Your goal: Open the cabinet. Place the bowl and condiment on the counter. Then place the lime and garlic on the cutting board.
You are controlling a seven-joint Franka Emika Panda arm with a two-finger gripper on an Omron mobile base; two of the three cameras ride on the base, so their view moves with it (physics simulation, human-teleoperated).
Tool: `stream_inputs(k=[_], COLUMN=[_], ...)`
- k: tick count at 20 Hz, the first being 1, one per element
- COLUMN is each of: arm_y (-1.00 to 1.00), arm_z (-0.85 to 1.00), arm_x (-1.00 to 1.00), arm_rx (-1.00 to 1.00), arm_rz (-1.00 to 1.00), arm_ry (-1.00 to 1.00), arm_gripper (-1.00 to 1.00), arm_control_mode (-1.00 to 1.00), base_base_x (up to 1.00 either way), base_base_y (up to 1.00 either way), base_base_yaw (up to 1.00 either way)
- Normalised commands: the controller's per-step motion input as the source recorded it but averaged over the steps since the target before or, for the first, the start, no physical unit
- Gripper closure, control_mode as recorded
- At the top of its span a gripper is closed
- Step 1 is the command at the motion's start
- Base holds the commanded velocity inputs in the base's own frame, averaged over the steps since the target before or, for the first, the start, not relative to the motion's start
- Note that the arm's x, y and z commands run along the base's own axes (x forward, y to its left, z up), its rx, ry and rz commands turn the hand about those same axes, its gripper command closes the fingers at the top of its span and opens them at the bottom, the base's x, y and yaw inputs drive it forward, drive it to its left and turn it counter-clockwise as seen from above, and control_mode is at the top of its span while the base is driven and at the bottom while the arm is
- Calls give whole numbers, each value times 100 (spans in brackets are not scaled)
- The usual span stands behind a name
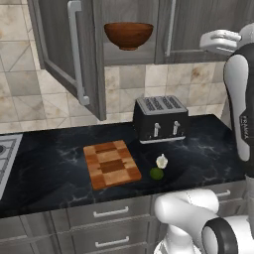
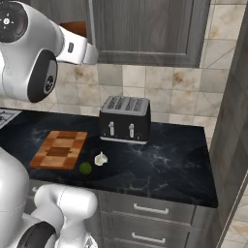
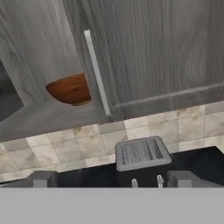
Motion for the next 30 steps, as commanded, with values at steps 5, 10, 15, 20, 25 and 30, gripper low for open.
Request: stream_inputs(k=[5,10,15,20,25,30], arm_y=[12,4,0,0,1,12], arm_z=[2,9,-13,-24,-15,-14], arm_x=[31,31,53,43,10,28], arm_rx=[-15,-7,-5,-4,-6,-6], arm_rz=[0,0,0,0,0,0], arm_ry=[26,17,0,-4,-28,-10], arm_gripper=[-100,-100,-100,-100,-100,-100], arm_control_mode=[-100,-100,-100,-100,-100,-100], base_base_x=[0,0,0,0,0,0], base_base_y=[0,0,0,0,0,0], base_base_yaw=[0,0,0,0,0,0])
